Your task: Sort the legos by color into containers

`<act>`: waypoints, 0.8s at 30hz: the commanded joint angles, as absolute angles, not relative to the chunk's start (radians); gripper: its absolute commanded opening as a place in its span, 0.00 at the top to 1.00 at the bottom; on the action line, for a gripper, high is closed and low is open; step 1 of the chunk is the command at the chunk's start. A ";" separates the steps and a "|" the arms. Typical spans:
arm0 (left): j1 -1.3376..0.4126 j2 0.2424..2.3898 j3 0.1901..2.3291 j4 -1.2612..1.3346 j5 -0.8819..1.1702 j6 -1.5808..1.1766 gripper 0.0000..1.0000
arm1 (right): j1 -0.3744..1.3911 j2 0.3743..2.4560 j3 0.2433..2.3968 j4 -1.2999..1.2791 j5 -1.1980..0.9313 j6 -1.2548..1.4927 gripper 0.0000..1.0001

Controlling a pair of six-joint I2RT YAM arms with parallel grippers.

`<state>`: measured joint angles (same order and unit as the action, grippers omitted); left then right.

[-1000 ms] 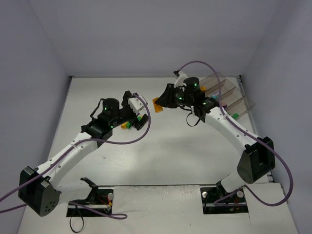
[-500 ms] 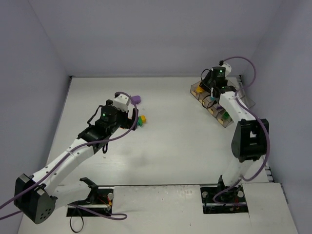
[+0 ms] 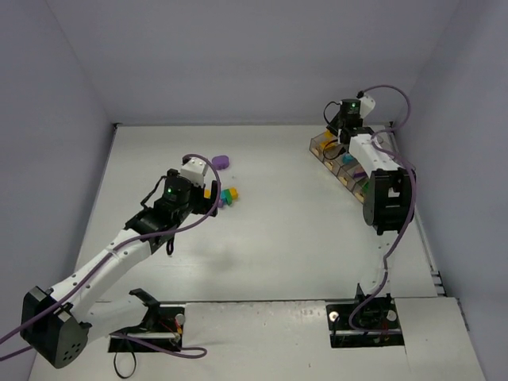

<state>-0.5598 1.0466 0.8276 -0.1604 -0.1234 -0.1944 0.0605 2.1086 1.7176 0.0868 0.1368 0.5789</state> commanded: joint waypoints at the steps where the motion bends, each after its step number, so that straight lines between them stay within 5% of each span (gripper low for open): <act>1: -0.552 1.052 0.847 -0.135 -0.149 -0.195 0.09 | 0.048 2.137 1.790 0.150 0.190 0.568 0.88; 5: -0.549 1.058 0.851 -0.138 -0.140 -0.192 0.09 | 0.043 2.180 1.812 0.153 0.190 0.563 0.84; 15: -0.545 1.074 0.861 -0.138 -0.123 -0.195 0.09 | 0.025 2.209 1.836 0.170 0.137 0.531 0.41; 24: -0.457 1.207 0.960 -0.071 -0.031 -0.204 0.09 | 0.020 1.985 1.711 0.176 -0.004 0.430 0.40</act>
<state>-0.5018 1.1625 0.8577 -0.1596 -0.0772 -0.1932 0.0257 2.1769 1.7336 0.1081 0.0631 0.4858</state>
